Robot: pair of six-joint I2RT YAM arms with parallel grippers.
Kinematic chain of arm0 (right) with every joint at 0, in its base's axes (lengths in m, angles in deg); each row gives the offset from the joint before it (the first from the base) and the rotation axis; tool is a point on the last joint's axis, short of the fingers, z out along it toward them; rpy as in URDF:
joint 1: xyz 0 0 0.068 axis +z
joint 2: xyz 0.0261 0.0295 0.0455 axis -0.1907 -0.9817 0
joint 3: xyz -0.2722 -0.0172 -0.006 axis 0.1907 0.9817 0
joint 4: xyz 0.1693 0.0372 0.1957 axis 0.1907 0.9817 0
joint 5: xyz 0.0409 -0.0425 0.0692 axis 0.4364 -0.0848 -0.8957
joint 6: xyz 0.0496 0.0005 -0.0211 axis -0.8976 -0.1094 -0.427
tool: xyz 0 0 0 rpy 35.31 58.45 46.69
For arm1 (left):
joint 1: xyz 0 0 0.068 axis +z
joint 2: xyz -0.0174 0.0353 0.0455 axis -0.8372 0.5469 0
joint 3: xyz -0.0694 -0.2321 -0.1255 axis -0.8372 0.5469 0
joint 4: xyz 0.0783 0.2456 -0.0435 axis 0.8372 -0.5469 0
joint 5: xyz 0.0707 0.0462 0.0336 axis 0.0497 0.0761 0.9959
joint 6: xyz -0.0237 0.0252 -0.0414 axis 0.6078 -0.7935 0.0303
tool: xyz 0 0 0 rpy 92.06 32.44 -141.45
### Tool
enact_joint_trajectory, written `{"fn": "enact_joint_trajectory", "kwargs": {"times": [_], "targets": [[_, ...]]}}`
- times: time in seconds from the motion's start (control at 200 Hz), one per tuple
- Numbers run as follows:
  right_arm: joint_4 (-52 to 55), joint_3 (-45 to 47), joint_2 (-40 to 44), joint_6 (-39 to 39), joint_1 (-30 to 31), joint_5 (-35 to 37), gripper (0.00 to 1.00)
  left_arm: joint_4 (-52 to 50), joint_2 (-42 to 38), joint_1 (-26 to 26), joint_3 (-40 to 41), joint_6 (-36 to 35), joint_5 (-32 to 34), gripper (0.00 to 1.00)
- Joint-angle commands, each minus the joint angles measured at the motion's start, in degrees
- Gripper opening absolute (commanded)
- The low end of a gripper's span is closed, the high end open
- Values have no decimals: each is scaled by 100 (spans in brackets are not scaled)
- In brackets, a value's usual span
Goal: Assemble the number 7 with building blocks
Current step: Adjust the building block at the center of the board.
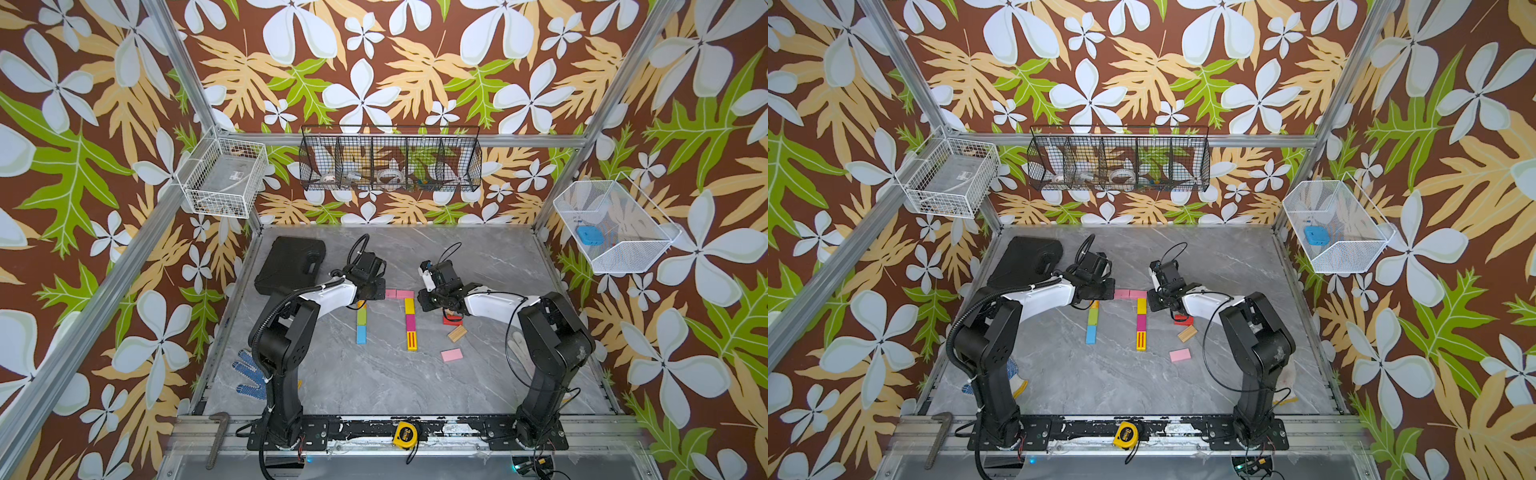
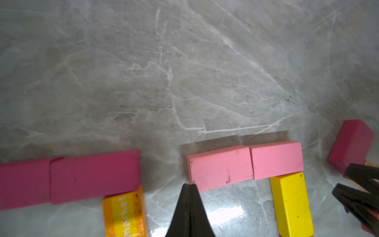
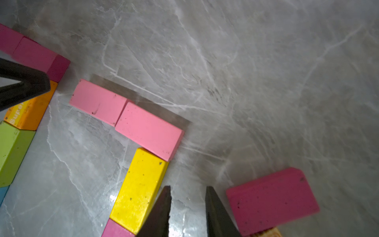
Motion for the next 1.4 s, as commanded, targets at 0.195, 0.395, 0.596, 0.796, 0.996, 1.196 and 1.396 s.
{"fn": "enact_joint_trajectory", "kwargs": {"times": [0.195,0.395,0.596,0.796,0.996,1.196,1.396], "targets": [[-92,-62,-182,-70,-58,13,30,-171,251,115,-226,-162,-148,1],[-118,-67,-228,-62,-78,-5,30,-216,369,142,-316,-227,-198,1],[-106,-136,-312,-7,-79,-64,30,-290,469,142,-406,-273,-279,3],[-80,-229,-432,15,-87,-67,30,-325,490,139,-402,-291,-236,3],[-113,-265,-528,41,-83,-118,30,-350,527,142,-409,-297,-262,3],[-88,-332,-634,90,-82,-114,30,-348,541,141,-390,-315,-262,4],[-65,-420,-740,122,-86,-79,30,-356,574,151,-407,-317,-246,4]]}}
